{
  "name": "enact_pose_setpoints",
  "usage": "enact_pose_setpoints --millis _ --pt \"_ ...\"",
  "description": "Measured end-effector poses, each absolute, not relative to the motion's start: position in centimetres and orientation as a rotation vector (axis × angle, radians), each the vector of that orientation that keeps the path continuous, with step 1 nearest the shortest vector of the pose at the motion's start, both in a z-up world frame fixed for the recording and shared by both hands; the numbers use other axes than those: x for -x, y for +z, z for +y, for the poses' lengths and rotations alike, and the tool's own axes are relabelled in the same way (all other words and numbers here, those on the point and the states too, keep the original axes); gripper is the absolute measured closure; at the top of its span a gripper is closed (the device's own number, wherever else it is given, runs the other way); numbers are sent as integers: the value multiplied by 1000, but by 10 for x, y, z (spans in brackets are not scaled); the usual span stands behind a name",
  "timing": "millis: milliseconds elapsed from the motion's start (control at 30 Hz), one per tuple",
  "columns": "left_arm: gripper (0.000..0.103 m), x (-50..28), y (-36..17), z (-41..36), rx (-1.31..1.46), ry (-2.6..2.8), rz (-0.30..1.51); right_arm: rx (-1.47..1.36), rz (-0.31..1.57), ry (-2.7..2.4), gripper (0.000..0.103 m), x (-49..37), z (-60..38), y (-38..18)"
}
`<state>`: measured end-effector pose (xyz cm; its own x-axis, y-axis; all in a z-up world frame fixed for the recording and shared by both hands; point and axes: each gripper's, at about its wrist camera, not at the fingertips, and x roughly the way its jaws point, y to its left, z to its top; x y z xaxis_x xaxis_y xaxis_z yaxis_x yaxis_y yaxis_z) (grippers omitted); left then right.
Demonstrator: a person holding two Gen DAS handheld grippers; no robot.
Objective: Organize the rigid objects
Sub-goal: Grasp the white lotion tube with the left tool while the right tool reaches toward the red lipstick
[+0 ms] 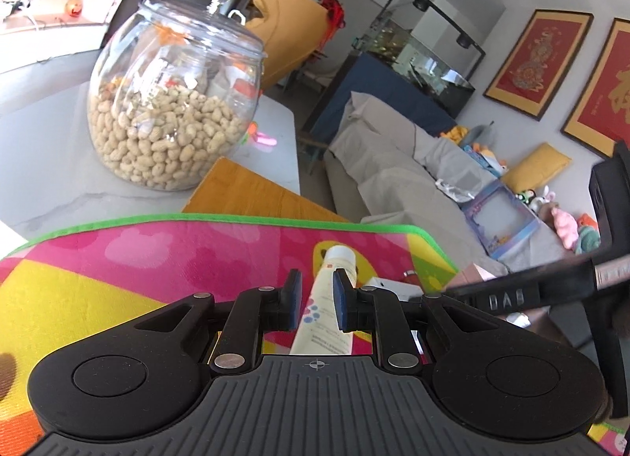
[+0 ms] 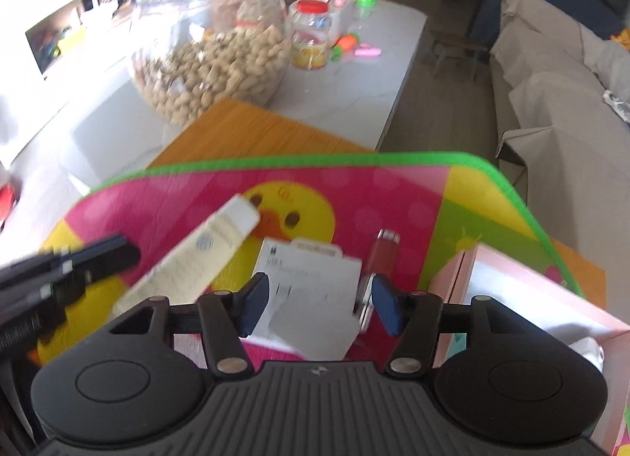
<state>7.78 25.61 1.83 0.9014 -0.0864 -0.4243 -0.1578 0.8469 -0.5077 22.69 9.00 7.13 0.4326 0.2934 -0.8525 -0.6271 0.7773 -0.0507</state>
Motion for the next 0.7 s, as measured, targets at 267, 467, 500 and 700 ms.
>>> enact_pose_setpoints --millis 267,467,500,700 --pt "84 -76 24 246 507 39 447 380 915 669 53 -194 74 75" --pt "84 -111 51 221 400 -101 514 273 815 766 54 -121 25 95" --pt "84 -125 55 212 359 -119 536 254 797 753 54 -110 14 94" --pt "84 -218 60 167 326 -172 684 136 808 664 54 -77 -53 76"
